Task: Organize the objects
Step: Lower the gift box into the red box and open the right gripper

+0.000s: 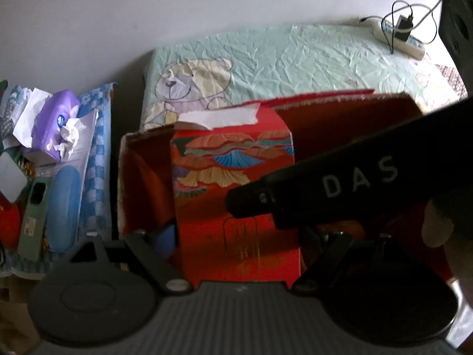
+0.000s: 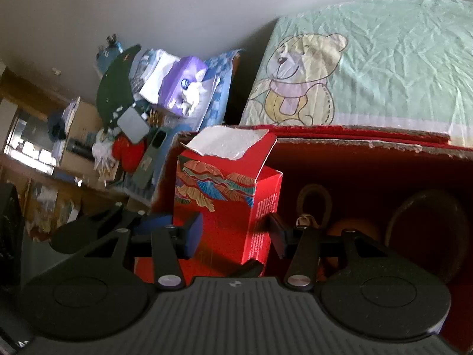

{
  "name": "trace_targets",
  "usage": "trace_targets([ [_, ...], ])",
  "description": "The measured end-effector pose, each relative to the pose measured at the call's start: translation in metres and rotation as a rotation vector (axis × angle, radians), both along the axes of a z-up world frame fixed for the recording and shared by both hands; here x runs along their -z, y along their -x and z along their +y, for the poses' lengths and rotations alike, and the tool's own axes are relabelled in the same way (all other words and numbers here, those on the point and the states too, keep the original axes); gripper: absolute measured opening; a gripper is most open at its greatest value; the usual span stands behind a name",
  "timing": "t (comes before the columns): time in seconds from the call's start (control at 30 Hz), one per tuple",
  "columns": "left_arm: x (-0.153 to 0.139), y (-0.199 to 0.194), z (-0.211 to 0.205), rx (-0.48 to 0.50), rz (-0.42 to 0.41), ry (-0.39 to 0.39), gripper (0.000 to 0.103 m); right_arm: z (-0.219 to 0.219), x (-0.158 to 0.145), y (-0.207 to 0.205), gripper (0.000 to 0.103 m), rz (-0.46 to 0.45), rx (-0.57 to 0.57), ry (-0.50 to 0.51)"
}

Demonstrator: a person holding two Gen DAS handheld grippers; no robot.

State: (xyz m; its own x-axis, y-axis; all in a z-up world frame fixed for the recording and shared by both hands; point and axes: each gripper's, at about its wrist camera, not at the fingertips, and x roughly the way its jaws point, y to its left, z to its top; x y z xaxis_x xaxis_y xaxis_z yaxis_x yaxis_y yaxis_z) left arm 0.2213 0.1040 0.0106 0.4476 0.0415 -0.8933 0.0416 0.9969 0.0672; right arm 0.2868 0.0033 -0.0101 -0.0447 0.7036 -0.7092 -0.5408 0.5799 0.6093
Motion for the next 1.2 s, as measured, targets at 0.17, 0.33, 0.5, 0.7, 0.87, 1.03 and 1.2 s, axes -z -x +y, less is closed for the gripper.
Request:
trace_targets([
  [0.17, 0.016, -0.004, -0.004, -0.018, 0.039, -0.018, 0.081, 0.003, 0.017, -0.007, 0.052, 0.029, -0.054, 0.01],
  [0.33, 0.029, -0.005, -0.007, -0.038, 0.066, -0.06, 0.082, 0.011, 0.032, -0.011, 0.053, 0.07, -0.093, 0.011],
  [0.5, 0.033, -0.004, -0.011, -0.042, 0.072, -0.112, 0.082, 0.019, 0.04, -0.015, 0.058, 0.091, -0.116, 0.005],
  [0.7, 0.031, 0.007, -0.018, -0.031, 0.073, -0.138, 0.082, 0.015, 0.044, -0.009, 0.054, 0.151, -0.167, 0.021],
  [0.87, 0.022, 0.008, -0.013, -0.041, 0.066, -0.105, 0.08, 0.017, 0.048, -0.011, 0.053, 0.193, -0.162, 0.022],
  [1.03, 0.028, 0.0, -0.02, -0.041, 0.061, -0.16, 0.081, 0.027, 0.052, -0.011, 0.052, 0.134, -0.122, 0.025],
  [1.2, 0.029, -0.004, -0.021, -0.037, 0.058, -0.164, 0.081, 0.028, 0.05, -0.012, 0.055, 0.121, -0.118, 0.031],
])
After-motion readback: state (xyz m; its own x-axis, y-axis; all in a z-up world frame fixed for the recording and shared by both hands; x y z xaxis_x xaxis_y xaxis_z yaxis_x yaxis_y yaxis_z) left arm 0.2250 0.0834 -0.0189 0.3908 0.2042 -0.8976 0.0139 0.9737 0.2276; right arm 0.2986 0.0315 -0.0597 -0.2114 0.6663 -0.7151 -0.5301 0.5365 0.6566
